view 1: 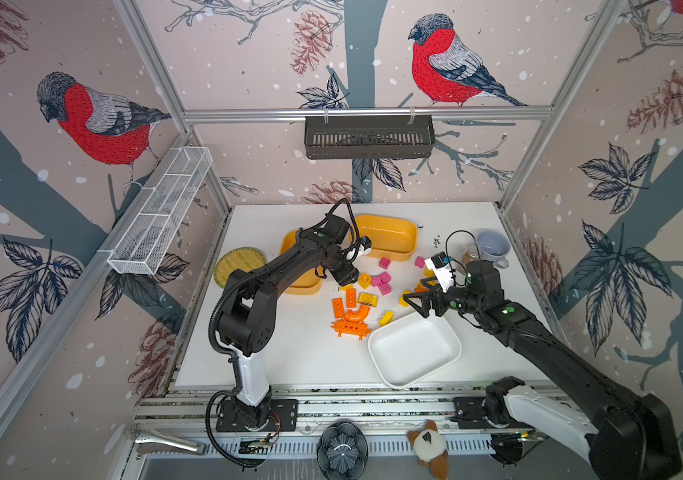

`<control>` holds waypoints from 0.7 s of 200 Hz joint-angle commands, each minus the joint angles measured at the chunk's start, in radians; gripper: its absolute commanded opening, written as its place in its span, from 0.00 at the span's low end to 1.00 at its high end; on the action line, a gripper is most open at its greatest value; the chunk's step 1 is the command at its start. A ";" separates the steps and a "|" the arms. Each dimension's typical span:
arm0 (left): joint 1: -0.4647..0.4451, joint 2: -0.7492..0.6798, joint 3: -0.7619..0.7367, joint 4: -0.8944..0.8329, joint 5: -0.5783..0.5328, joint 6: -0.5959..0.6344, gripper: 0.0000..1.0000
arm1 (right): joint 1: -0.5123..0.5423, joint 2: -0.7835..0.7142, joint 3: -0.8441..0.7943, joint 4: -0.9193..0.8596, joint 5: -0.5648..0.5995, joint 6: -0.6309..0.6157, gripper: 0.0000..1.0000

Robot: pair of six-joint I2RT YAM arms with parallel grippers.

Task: Sort the legos into containers by color
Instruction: 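Move the left gripper back to the pile and grasp a yellow brick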

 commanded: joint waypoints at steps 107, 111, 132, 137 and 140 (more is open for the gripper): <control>0.001 0.116 -0.001 0.055 -0.115 0.109 0.53 | 0.001 0.021 -0.006 -0.017 0.012 -0.018 0.99; 0.002 0.119 0.001 0.054 -0.115 0.108 0.52 | 0.001 0.021 -0.006 -0.016 0.012 -0.017 0.99; 0.004 0.134 0.013 0.062 -0.113 0.093 0.46 | 0.001 0.031 -0.003 -0.014 0.010 -0.019 0.99; 0.004 0.140 0.018 0.060 -0.106 0.092 0.46 | 0.001 0.034 -0.003 -0.014 0.009 -0.020 1.00; 0.004 0.144 0.021 0.058 -0.104 0.091 0.46 | 0.001 0.035 -0.002 -0.014 0.008 -0.020 1.00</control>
